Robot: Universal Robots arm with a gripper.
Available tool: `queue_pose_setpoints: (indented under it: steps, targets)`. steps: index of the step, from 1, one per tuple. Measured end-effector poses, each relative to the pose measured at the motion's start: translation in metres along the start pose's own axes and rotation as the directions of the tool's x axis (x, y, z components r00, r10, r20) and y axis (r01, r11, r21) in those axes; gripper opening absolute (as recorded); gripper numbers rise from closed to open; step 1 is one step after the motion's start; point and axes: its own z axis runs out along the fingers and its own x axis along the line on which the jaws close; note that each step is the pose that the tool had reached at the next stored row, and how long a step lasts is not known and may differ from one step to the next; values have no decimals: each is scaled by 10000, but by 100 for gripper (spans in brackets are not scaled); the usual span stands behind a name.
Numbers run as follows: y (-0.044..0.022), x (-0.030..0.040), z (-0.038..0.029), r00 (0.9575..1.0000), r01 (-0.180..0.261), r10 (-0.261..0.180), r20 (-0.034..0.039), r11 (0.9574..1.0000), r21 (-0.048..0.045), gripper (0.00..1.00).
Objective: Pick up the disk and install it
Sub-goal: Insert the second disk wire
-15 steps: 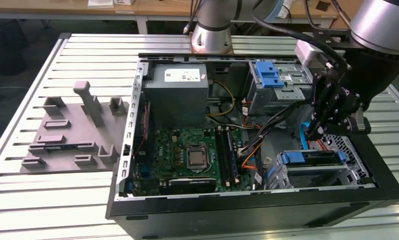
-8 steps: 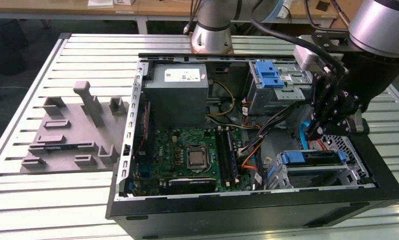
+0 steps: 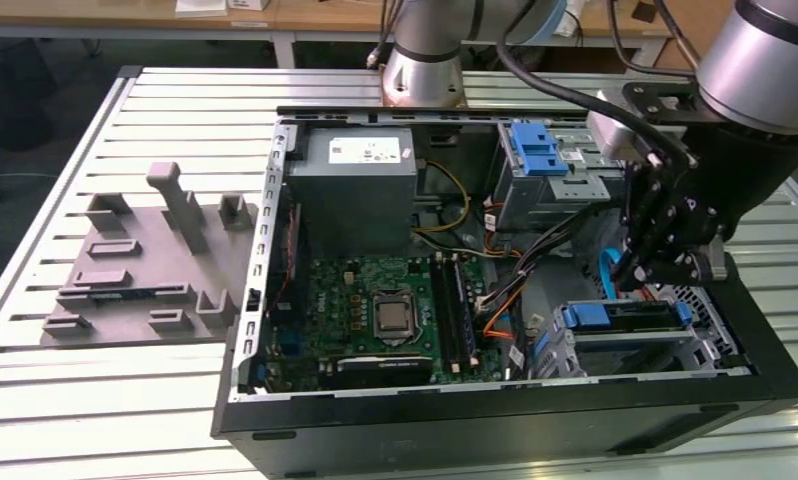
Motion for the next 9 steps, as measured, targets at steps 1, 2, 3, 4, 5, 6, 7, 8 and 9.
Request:
queue_pose_setpoints:
  steps: [1,2,3,4,5,6,7,8,9]
  targets:
    - [-1,10,4,10000,0,0,1,10000,0,16]
    - [-1,11,5,10000,0,0,1,10000,0,16]
    - [-1,12,5,10000,0,0,0,10000,0,16]
    - [-1,12,5,10000,0,0,0,10000,0,16]
    - [-1,12,5,10000,0,0,0,10000,0,16]
    - [-1,15,5,10000,1,-1,-1,10000,0,16]
    - [-1,21,7,10000,0,0,-1,10000,0,16]
    - [-2,29,9,10000,0,0,0,10000,0,16]
    - [-3,41,11,10000,0,0,-1,10000,0,16]
